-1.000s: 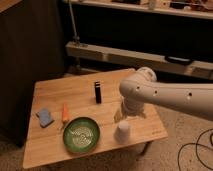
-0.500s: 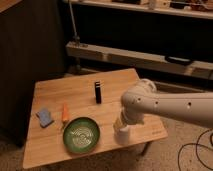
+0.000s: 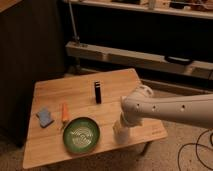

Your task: Place the ceramic cup over the eraser

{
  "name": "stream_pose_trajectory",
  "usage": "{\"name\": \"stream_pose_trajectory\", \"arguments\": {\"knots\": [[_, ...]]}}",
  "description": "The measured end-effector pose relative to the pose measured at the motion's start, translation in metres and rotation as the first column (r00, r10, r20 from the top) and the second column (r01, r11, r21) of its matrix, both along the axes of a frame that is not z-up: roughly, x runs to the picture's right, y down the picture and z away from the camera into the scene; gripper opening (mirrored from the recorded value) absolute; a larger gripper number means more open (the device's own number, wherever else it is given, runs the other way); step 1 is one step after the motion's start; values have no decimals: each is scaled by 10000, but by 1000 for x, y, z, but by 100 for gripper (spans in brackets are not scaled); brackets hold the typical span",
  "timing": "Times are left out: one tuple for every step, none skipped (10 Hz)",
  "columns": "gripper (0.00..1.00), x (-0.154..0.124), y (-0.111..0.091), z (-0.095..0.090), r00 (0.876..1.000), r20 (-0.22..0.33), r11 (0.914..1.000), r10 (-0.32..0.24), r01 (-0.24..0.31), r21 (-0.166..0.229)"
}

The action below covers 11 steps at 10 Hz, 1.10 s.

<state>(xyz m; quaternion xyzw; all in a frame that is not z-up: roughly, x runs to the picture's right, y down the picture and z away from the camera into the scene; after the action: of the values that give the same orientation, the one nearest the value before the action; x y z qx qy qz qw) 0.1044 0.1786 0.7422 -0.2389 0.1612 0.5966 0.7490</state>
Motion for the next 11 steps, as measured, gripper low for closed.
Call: {"name": "stream_pose_trajectory", "arguments": {"knots": [[80,0,-4,5,10000,-49,10000,19,-19,-6],[80,-3,-6,8,10000,-47,10000,-23,22,-48],[80,-7,-5,10,10000,-21,9999,-95,95,-117],[80,-9,-2,12,9999,11,9997,-136,136,-187],[80,-9,3,13,9998,-7,9995,-175,174,-259],[80,-11,9,12,9998,-6,9993,-188,188,-324],[80,-13,12,12,9998,8,9992,-200,201,-336],[78,-16,16,14,9997,36,9991,-227,228,-360],[70,-17,19,16,9997,90,9991,-231,234,-359],[60,-18,21,19,9996,160,9992,-221,227,-332],[50,-20,21,19,9994,244,9993,-240,246,-266]]}}
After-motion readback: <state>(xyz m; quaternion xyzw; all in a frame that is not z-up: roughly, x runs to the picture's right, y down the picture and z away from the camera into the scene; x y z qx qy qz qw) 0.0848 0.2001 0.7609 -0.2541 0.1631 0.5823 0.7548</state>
